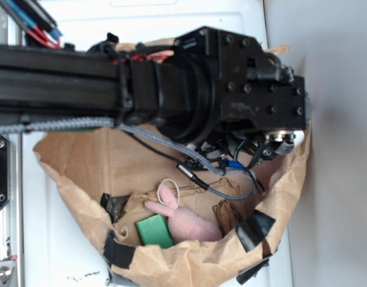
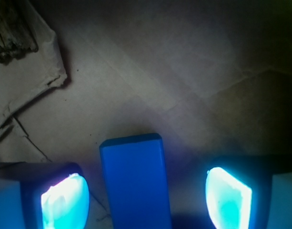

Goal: Grab the blue block.

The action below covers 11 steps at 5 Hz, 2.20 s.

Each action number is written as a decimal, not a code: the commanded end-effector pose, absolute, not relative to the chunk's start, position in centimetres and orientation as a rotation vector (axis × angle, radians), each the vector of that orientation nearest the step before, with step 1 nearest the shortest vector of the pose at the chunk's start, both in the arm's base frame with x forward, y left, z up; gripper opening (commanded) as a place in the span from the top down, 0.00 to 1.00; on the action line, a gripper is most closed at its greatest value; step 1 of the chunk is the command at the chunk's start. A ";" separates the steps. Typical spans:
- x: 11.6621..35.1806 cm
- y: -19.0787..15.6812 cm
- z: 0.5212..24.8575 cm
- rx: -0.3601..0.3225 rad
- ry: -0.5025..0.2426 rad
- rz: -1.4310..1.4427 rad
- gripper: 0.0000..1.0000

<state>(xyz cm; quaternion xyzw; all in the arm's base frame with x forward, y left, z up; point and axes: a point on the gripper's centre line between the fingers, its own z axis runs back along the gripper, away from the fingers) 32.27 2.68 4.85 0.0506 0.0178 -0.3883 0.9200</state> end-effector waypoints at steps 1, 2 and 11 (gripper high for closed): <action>31.3 2.8 6.7 0.110 -0.041 -0.833 0.00; 30.1 3.3 6.4 0.102 -0.015 -0.858 0.00; 27.1 0.5 14.5 0.141 -0.122 -0.768 1.00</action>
